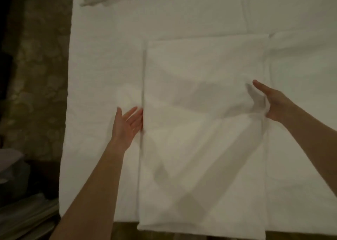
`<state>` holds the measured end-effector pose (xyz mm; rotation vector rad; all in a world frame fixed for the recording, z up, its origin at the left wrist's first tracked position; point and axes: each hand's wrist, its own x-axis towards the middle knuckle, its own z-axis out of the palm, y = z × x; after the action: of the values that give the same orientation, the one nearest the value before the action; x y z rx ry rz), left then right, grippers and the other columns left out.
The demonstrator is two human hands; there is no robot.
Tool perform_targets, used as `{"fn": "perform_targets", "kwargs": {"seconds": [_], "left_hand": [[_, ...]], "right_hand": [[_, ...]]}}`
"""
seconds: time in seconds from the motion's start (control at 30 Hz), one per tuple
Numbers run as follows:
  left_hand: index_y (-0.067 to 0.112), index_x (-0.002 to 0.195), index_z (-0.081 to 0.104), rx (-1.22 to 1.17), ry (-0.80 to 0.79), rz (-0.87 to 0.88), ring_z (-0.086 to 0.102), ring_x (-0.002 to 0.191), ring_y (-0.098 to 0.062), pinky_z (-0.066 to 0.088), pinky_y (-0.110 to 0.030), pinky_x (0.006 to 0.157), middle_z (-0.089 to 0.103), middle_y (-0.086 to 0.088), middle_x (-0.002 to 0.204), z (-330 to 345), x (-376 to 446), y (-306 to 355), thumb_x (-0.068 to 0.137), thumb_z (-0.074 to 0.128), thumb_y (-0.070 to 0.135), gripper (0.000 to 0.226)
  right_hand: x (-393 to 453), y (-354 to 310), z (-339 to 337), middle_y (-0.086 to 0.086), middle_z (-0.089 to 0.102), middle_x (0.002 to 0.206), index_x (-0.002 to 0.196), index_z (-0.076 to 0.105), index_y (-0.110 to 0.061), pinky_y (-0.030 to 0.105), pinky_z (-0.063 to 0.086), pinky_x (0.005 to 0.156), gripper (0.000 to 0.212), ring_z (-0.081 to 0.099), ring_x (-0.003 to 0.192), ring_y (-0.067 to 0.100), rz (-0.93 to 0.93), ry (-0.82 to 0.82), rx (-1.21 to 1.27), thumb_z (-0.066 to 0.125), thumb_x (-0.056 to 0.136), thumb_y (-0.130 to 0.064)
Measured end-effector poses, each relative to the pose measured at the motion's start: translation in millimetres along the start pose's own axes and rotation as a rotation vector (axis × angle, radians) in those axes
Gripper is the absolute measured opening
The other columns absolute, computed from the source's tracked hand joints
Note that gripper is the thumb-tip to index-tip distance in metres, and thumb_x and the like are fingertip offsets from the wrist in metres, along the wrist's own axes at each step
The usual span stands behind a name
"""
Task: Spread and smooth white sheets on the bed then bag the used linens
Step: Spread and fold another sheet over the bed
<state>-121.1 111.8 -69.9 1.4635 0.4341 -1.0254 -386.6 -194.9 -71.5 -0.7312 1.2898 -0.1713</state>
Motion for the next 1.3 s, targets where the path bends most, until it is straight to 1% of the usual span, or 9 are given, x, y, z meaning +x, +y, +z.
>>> {"fn": "perform_targets", "kwargs": {"seconds": [0.13, 0.3, 0.4, 0.57, 0.63, 0.73, 1.0, 1.13, 1.3], "left_hand": [[0.01, 0.126, 0.057, 0.09, -0.079, 0.02, 0.062, 0.105, -0.019, 0.048, -0.033, 0.089, 0.066, -0.005, 0.115, 51.9, 52.2, 60.3, 0.101, 0.023, 0.055, 0.061], [0.015, 0.134, 0.053, 0.163, -0.125, 0.039, 0.057, 0.118, -0.021, 0.046, -0.036, 0.098, 0.058, -0.006, 0.135, 98.9, 101.1, 98.6, 0.101, 0.028, 0.054, 0.056], [0.025, 0.122, 0.059, 0.211, -0.148, 0.114, 0.062, 0.108, -0.019, 0.052, -0.034, 0.089, 0.064, -0.002, 0.122, 119.5, 119.2, 114.7, 0.099, 0.043, 0.048, 0.037], [0.028, 0.095, 0.07, 0.669, -0.242, 0.426, 0.06, 0.079, -0.003, 0.046, -0.023, 0.069, 0.067, 0.016, 0.084, 132.0, 143.8, 134.3, 0.093, 0.062, 0.034, 0.01], [0.024, 0.072, 0.063, 0.886, -0.268, 0.474, 0.052, 0.062, -0.006, 0.042, -0.028, 0.064, 0.053, 0.014, 0.06, 128.8, 152.8, 141.8, 0.086, 0.065, 0.047, 0.028], [0.007, 0.078, 0.062, 1.109, -0.293, 0.416, 0.052, 0.065, -0.017, 0.047, -0.033, 0.066, 0.05, -0.002, 0.068, 122.4, 159.2, 155.3, 0.066, 0.067, 0.073, 0.068], [0.014, 0.083, 0.063, 0.552, -0.256, 0.209, 0.065, 0.073, -0.011, 0.055, -0.029, 0.073, 0.067, 0.0, 0.082, 114.5, 168.2, 154.1, 0.088, 0.068, 0.024, 0.012], [0.015, 0.108, 0.061, 0.364, -0.163, 0.185, 0.069, 0.088, -0.012, 0.056, -0.027, 0.074, 0.071, 0.001, 0.101, 112.5, 156.5, 124.7, 0.09, 0.066, 0.028, 0.023], [0.013, 0.105, 0.066, 0.439, -0.088, 0.032, 0.07, 0.073, -0.007, 0.057, -0.022, 0.065, 0.075, 0.006, 0.084, 69.4, 93.9, 57.1, 0.086, 0.069, 0.018, 0.02]], "right_hand": [[30.7, -36.9, 16.3, -0.004, 0.072, 0.066, 0.098, 0.068, -0.016, 0.027, 0.054, 0.051, 0.075, 0.069, 0.058, 0.013, -0.058, 0.162, -0.051, 0.088, 0.039, -0.056], [56.8, -66.7, 33.8, -0.01, 0.069, 0.057, 0.086, 0.065, -0.017, 0.021, 0.051, 0.044, 0.021, 0.067, 0.055, 0.008, -0.104, 0.211, -0.034, 0.076, 0.079, -0.034], [67.4, -71.6, 36.0, -0.01, 0.071, 0.063, 0.086, 0.066, -0.017, 0.024, 0.056, 0.053, 0.04, 0.069, 0.06, 0.007, -0.112, 0.18, -0.064, 0.084, 0.058, -0.04], [74.5, -76.5, 36.8, -0.011, 0.072, 0.068, 0.089, 0.067, -0.019, 0.026, 0.058, 0.062, 0.029, 0.07, 0.068, 0.006, -0.112, 0.155, -0.074, 0.08, 0.068, -0.034], [74.6, -78.5, 35.2, -0.009, 0.074, 0.075, 0.091, 0.068, -0.019, 0.024, 0.058, 0.057, 0.043, 0.071, 0.073, 0.007, -0.119, 0.127, -0.107, 0.08, 0.055, -0.038], [71.7, -82.8, 37.6, -0.008, 0.075, 0.079, 0.096, 0.068, -0.018, 0.023, 0.057, 0.057, 0.033, 0.07, 0.083, 0.008, -0.126, 0.098, -0.118, 0.077, 0.068, -0.035], [85.4, -112.2, 67.3, -0.012, 0.072, 0.068, 0.088, 0.068, -0.015, 0.019, 0.053, 0.053, 0.062, 0.07, 0.066, 0.003, -0.26, 0.145, -0.185, 0.08, 0.036, -0.047], [93.5, -98.3, 61.6, -0.009, 0.07, 0.08, 0.103, 0.068, -0.013, 0.019, 0.057, 0.062, 0.05, 0.067, 0.067, 0.001, -0.211, 0.223, -0.158, 0.082, 0.065, -0.041], [61.0, -50.6, 28.7, -0.004, 0.072, 0.071, 0.096, 0.068, -0.009, 0.019, 0.054, 0.051, 0.041, 0.066, 0.056, 0.004, -0.065, 0.183, -0.261, 0.082, 0.068, -0.034]]}}
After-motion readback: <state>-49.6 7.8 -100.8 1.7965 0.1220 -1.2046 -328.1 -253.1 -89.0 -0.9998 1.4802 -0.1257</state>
